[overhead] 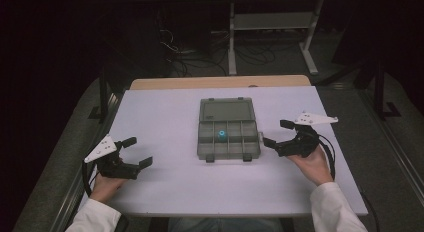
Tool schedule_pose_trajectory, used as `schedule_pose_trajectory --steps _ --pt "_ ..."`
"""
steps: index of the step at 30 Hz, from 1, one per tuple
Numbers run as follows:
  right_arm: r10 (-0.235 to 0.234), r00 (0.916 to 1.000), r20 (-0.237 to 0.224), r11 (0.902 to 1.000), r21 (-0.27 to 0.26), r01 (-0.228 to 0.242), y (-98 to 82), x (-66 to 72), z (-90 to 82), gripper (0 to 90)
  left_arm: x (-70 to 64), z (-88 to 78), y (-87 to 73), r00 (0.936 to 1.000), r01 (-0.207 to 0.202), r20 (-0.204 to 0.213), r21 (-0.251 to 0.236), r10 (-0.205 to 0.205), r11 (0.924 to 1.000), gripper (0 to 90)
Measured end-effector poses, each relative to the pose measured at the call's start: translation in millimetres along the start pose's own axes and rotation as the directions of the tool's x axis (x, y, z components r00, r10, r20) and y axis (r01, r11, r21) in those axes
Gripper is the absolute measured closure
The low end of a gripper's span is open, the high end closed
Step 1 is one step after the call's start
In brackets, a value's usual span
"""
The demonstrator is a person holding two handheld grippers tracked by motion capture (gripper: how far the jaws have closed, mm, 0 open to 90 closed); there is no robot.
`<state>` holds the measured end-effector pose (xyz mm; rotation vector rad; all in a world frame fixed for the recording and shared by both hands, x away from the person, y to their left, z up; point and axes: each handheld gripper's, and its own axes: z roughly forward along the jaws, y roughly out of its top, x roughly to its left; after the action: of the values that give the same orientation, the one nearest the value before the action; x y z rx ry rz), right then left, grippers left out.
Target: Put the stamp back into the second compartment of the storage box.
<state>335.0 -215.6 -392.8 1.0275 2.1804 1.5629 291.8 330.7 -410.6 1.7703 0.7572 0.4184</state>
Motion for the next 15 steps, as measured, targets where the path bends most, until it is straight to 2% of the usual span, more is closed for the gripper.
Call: schedule_pose_trajectory --steps 5,15 --pt "0.006 1.0 0.005 0.9998 -0.02 -0.006 -4.5 0.5 -7.5 0.0 0.0 0.2 0.0 1.0 -0.003 0.0 -0.001 0.003 1.0 0.0" --pt "-0.001 0.9999 0.012 1.0 -0.006 0.001 -15.1 2.5 -15.7 0.0 -0.4 1.0 -0.1 1.0 -0.001 0.002 -0.001 0.001 1.0 0.0"
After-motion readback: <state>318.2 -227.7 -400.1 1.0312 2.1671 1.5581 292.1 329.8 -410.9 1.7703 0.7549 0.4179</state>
